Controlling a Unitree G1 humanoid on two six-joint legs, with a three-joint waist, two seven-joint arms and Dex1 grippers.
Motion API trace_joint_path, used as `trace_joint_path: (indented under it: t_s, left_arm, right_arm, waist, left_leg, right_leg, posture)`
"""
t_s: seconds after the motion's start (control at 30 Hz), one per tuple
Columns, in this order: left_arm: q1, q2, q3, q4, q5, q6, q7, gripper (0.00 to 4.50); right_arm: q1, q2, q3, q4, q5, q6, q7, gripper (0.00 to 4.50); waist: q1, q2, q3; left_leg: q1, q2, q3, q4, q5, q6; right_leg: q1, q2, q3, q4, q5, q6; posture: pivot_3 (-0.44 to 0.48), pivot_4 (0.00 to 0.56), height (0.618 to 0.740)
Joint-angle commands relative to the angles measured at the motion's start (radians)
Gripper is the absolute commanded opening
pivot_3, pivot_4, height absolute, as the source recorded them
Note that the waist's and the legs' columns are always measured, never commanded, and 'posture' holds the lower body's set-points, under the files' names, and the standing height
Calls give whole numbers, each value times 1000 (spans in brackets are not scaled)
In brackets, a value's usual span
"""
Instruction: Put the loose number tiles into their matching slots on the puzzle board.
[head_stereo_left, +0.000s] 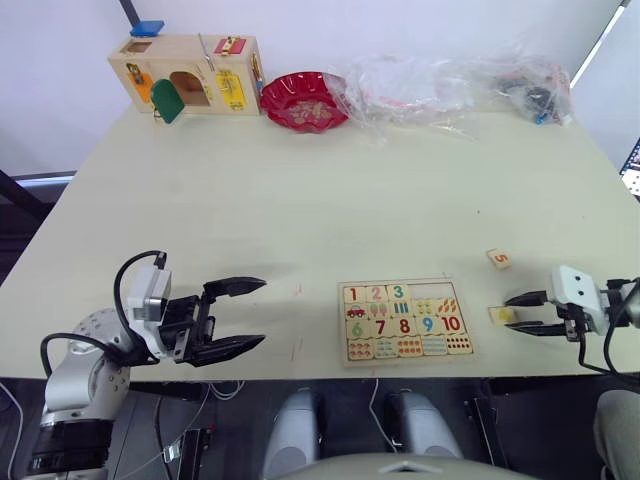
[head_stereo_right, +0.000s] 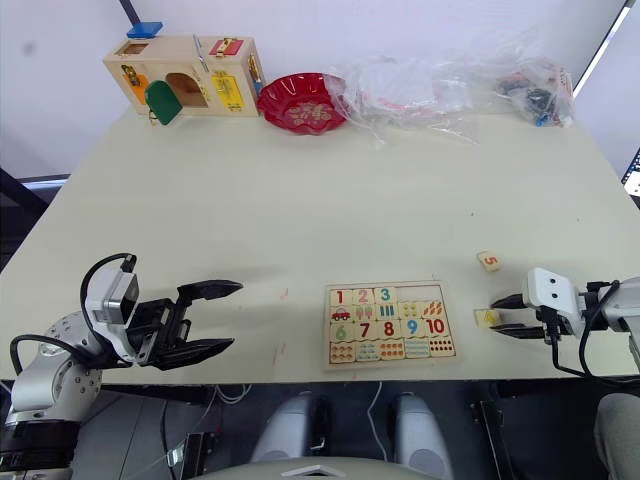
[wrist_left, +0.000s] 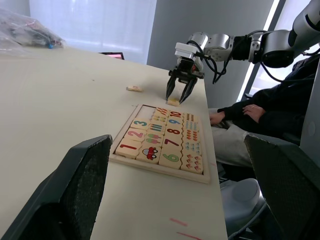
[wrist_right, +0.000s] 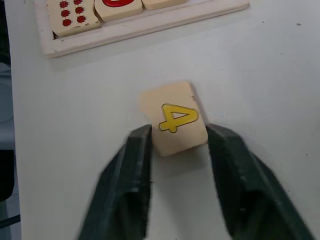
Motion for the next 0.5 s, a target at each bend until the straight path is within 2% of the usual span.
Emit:
trace_joint_path:
  t_s: [0.03,0.17,0.3,0.5]
  left_arm:
    - [5,0,24,-36,-12,-11,-5,4500]
    - [7,-1,23,-36,-13,-12,-5,4500]
    - [9,-1,23,-37,-12,-13,-3,4500]
    - [16,-1,28,-39,-12,-16,-1,4500]
  right_arm:
    - [16,-8,-16,-36,11,13,-5,1296]
    - [27,-15,-30,-67,14,15,-18,1296]
    - [23,-46,-60,-176,31,101,-53,1296]
    - [-13,-94,-58,-472,30,359,-158,1296]
  waist:
    - [0,0,0]
    - [0,0,0]
    - [-2,1,0]
    - [-1,1,0]
  left_leg:
    - [0,0,0,0,0,0]
    - [0,0,0,0,0,0]
    - [0,0,0,0,0,0]
    - [0,1,0,0,0,0]
  right_leg:
    - [0,0,0,0,0,0]
    - [0,0,0,0,0,0]
    - [0,0,0,0,0,0]
    - [-1,0,0,0,0,0]
  posture:
    - [0,150,740]
    - [0,150,740]
    - [0,150,740]
    - [0,150,740]
